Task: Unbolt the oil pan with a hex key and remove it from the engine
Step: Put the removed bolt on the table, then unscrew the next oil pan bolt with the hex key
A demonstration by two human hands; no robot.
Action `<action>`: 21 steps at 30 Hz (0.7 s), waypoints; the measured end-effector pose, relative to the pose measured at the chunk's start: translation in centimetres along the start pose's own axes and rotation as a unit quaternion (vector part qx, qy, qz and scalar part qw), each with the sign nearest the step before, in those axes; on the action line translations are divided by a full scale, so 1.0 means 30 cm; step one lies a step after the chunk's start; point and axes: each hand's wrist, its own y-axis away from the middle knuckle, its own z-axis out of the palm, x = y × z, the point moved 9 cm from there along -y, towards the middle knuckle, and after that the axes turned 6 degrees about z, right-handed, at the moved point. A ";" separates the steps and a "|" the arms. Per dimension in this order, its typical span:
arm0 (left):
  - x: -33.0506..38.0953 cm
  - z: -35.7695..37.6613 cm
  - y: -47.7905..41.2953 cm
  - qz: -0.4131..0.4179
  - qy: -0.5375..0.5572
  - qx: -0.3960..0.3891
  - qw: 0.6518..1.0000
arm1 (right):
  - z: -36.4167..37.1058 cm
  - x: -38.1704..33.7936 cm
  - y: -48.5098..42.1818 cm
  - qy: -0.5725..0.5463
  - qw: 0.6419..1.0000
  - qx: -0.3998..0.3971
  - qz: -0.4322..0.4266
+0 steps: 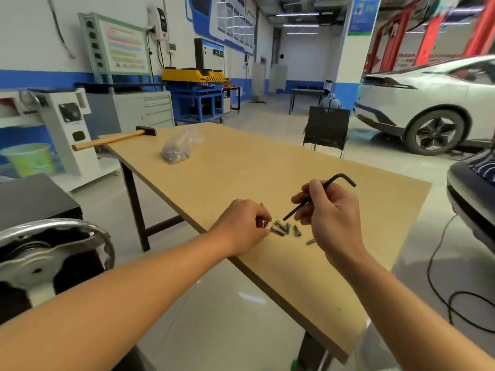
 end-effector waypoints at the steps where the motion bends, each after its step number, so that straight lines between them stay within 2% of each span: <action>1: 0.000 0.002 -0.006 -0.002 0.004 -0.003 1.000 | 0.006 -0.003 -0.006 0.006 1.000 -0.003 -0.004; 5: 0.007 -0.073 0.004 0.000 0.010 -0.004 1.000 | 0.007 -0.025 -0.009 0.006 1.000 -0.001 -0.006; 9: 0.036 -0.288 0.109 0.019 -0.026 -0.024 0.999 | 0.077 -0.091 0.042 -0.026 0.999 -0.022 0.006; 12: 0.064 -0.491 0.256 0.027 -0.048 -0.057 0.997 | 0.254 -0.200 0.132 -0.045 0.995 -0.088 -0.009; 15: 0.067 -0.712 0.443 0.022 -0.082 -0.062 0.995 | 0.518 -0.347 0.272 -0.038 0.981 -0.178 -0.072; 18: 0.043 -0.930 0.647 0.009 -0.118 -0.007 0.993 | 0.795 -0.505 0.467 -0.050 0.951 -0.256 -0.163; 21: -0.014 -1.150 0.868 -0.020 -0.155 0.109 0.982 | 1.033 -0.619 0.681 -0.077 0.916 -0.315 -0.237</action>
